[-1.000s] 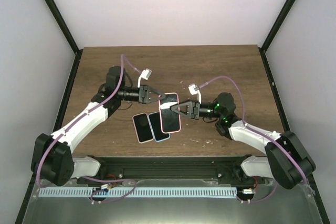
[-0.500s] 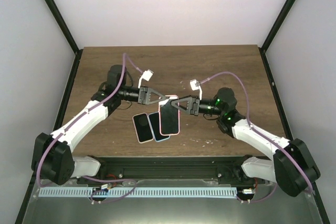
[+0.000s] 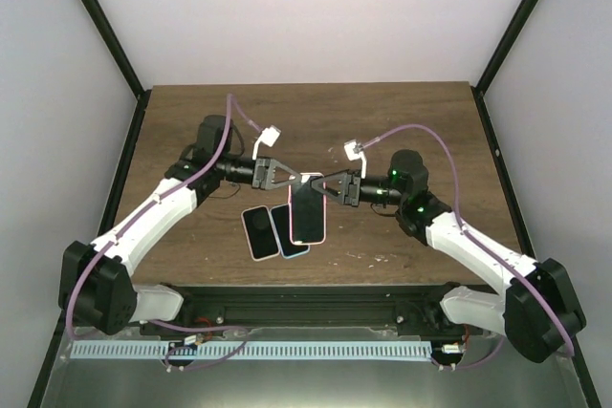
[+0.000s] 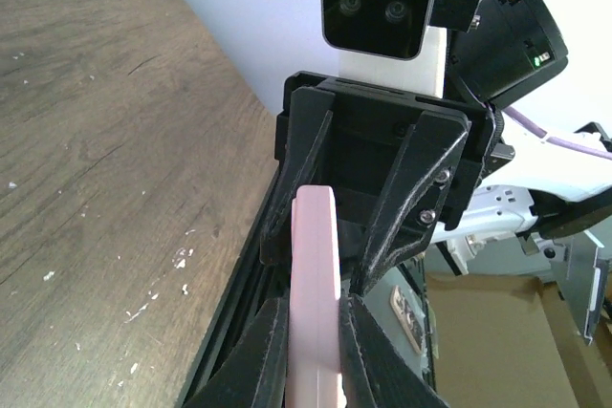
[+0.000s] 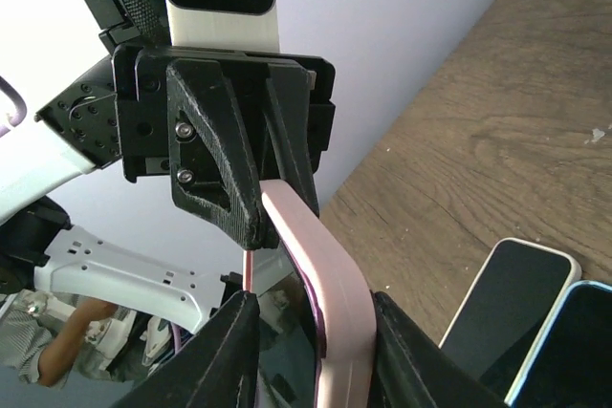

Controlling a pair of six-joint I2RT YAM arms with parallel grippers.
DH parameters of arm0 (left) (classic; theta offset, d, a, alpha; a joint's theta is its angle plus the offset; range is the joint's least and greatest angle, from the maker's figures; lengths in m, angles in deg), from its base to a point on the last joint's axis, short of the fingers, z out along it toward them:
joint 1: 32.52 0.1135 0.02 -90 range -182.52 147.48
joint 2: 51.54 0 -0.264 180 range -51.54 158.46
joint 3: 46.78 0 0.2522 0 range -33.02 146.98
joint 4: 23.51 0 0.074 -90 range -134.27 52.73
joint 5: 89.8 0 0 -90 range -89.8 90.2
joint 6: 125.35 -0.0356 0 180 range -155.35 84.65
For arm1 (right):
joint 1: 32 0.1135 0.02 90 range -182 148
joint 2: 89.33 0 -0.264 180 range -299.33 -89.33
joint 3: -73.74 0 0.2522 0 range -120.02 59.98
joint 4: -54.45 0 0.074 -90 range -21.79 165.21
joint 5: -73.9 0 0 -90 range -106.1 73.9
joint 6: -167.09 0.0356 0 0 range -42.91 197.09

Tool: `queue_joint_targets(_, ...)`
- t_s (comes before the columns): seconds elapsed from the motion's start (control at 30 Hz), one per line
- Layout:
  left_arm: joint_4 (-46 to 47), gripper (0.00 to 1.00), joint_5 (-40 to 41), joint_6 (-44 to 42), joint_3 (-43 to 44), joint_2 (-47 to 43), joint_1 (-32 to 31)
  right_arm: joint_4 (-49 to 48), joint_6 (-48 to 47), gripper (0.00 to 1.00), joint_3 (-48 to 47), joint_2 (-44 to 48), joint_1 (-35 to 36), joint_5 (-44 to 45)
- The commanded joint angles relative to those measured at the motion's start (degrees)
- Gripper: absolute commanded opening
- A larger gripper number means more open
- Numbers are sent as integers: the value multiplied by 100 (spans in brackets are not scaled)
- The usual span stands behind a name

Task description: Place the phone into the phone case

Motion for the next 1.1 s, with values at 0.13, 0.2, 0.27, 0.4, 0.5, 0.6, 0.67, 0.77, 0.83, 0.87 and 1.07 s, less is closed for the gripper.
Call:
queue_joint_targets(0.13, -370, 0, 78, 44, 59, 143, -3, -157, -235, 22, -388, 279, 25, 200)
queue_joint_targets(0.2, -387, 0, 85, 39, 52, 174, -2, -146, -262, 9, -378, 312, 20, 272)
queue_joint_targets(0.27, -435, 0, 90, 29, 63, 185, -3, -69, -315, 1, -402, 339, 22, 306)
queue_joint_targets(0.4, -490, 0, 105, 26, 83, 153, -3, 270, -565, 1, -416, 479, 22, 460)
queue_joint_targets(0.5, -277, 0, -73, 173, 47, 148, 1, 402, -611, 23, -461, 531, 28, 446)
queue_joint_targets(0.6, 3, 0, -253, 396, -7, 138, -3, 199, -418, 32, -462, 544, 26, 259)
queue_joint_targets(0.67, 109, 0, -298, 443, -40, 146, -3, 146, -277, 29, -457, 545, 25, 258)
queue_joint_targets(0.77, 30, 0, -316, 386, -17, 237, 2, -47, -127, 8, -384, 537, 27, 300)
queue_joint_targets(0.83, -65, 0, -283, 334, -2, 285, -3, -201, -70, 1, -318, 556, 22, 305)
queue_joint_targets(0.87, -126, 0, -233, 289, 14, 298, -1, -173, -87, 1, -313, 573, 21, 334)
queue_joint_targets(1.07, 64, 0, -188, 511, -37, 218, -3, 445, -477, 29, -269, 759, 29, 451)
